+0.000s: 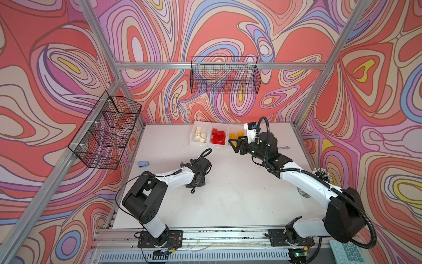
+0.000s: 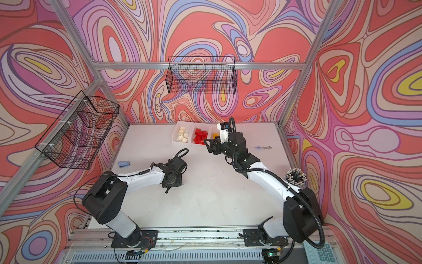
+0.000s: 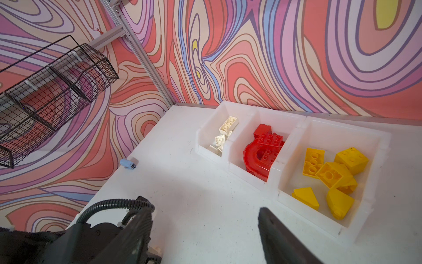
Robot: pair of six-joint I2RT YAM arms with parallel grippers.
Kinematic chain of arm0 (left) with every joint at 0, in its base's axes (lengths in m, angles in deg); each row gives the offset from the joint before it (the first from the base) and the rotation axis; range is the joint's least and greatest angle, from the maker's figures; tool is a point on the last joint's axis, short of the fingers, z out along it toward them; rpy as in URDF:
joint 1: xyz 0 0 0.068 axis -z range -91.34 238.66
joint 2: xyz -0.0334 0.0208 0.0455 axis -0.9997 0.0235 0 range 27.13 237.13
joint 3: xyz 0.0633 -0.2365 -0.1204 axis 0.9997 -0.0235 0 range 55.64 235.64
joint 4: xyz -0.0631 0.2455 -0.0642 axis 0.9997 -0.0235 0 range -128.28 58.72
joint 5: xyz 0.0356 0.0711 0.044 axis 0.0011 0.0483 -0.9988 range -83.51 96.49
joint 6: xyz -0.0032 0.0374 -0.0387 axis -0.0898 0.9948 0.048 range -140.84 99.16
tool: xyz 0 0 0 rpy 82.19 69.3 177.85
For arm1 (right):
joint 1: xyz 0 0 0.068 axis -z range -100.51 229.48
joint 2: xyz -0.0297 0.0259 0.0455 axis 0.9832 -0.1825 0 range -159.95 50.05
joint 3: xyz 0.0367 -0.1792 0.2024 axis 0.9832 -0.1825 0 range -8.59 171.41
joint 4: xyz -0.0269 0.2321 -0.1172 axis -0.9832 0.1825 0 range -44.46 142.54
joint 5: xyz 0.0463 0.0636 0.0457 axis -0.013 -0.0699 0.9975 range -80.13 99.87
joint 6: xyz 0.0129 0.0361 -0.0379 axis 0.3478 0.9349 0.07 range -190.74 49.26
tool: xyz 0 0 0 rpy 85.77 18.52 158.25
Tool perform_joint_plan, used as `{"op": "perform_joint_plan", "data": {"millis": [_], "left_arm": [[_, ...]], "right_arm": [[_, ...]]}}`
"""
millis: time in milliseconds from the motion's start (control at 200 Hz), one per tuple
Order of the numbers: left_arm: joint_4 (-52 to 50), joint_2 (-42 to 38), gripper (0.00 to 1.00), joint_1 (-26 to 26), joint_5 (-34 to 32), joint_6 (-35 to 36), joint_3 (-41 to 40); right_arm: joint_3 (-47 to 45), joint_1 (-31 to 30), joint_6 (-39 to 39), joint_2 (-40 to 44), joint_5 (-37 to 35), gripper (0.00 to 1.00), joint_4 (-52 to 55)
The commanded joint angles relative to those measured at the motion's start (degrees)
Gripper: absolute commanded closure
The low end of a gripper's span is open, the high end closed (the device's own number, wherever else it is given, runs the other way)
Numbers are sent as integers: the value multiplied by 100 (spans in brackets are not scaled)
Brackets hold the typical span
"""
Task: Sort the legos into containers by color
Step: Pick up the lego from the center of the table, then place the lego in the container.
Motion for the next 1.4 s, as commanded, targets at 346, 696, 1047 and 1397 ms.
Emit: {"op": "perform_joint_plan", "data": {"millis": [346,696,1047,1397], "left_arm": [[-726,-785,74,13,-41,241,489],[-773,-445,74,-767,557,830,2254],[-503,1190,74,-1553,1609,951,4370],[-481,2820,74,-1874,1960,991,6221]], "right_arm": [[-12,-91,61,68,41,23,-17],[-467,-153,115,516,-54,23,265],[-1075,-265,-110,820,-183,15,620],[-1252,-642,-471,738,-263,7,778]]}}
